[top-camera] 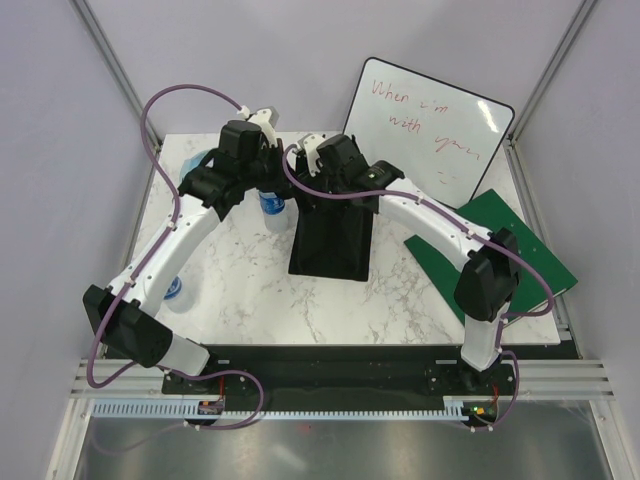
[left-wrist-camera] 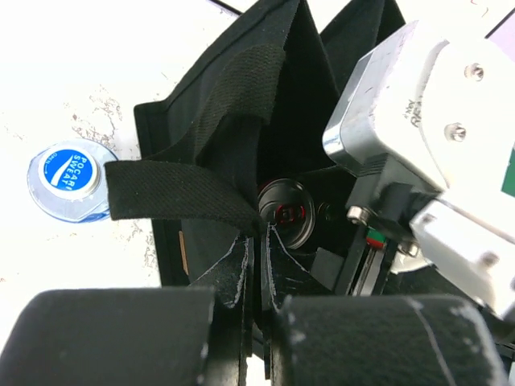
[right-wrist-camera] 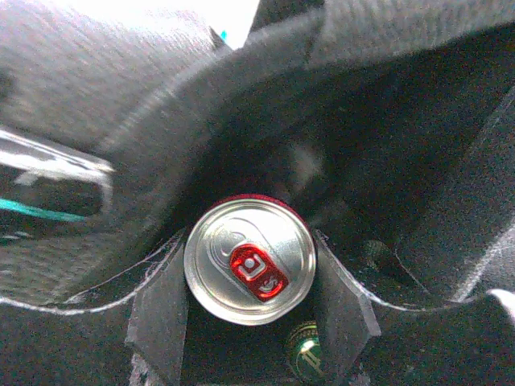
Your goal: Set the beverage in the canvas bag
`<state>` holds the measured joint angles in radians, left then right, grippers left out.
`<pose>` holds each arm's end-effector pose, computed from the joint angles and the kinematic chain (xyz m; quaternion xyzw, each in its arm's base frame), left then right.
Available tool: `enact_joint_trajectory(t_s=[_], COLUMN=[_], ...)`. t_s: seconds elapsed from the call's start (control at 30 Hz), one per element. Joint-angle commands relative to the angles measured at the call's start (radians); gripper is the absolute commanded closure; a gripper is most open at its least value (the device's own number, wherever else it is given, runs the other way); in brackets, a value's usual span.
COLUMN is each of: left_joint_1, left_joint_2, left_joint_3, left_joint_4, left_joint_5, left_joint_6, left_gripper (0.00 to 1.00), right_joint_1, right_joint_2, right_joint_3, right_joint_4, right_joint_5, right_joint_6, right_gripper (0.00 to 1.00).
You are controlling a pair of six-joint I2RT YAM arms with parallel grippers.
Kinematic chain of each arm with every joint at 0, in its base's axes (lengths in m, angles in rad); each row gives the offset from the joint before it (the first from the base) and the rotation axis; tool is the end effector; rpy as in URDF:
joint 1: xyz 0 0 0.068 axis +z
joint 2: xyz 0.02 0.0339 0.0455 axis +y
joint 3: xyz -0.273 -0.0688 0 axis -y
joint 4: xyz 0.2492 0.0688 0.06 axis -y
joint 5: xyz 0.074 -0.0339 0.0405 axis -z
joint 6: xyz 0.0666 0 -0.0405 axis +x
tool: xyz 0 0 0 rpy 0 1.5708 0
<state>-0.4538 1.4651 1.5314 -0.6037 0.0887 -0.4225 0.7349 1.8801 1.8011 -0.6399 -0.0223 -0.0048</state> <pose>0.3178 -0.1616 0.3895 0.0355 0.8682 -0.2443 0.4306 0.3418 0.3109 0.3211 -0.3335 0.8474 0.1570 0.3823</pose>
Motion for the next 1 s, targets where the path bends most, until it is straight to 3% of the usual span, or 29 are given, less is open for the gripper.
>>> enact_joint_trajectory(t_s=[0.0,0.17,0.4,0.97], left_joint_1=[0.007,0.007,0.007,0.007], left_joint_2=[-0.026,-0.022,-0.028,-0.031], left_joint_3=[0.035,0.036,0.007,-0.007], left_joint_4=[0.018,0.016,0.016,0.016], left_joint_5=[-0.021,-0.018,-0.024,-0.023], left_joint_6=[-0.022,-0.021,-0.029,-0.032], left_gripper=[0.98,0.98,0.98,0.98], right_joint_1=[0.000,-0.002,-0.002,-0.002], right_joint_2=[0.014,0.028,0.025,-0.001], right_joint_3=[-0.032,-0.051,-0.112,-0.094], right_joint_4=[0.019,0.020,0.062,0.068], right_joint_5=[0.044,0.033,0.024,0.059], right_joint_6=[0.005,0.035,0.065,0.084], right_gripper=[1.00,0.91,0.70,0.49])
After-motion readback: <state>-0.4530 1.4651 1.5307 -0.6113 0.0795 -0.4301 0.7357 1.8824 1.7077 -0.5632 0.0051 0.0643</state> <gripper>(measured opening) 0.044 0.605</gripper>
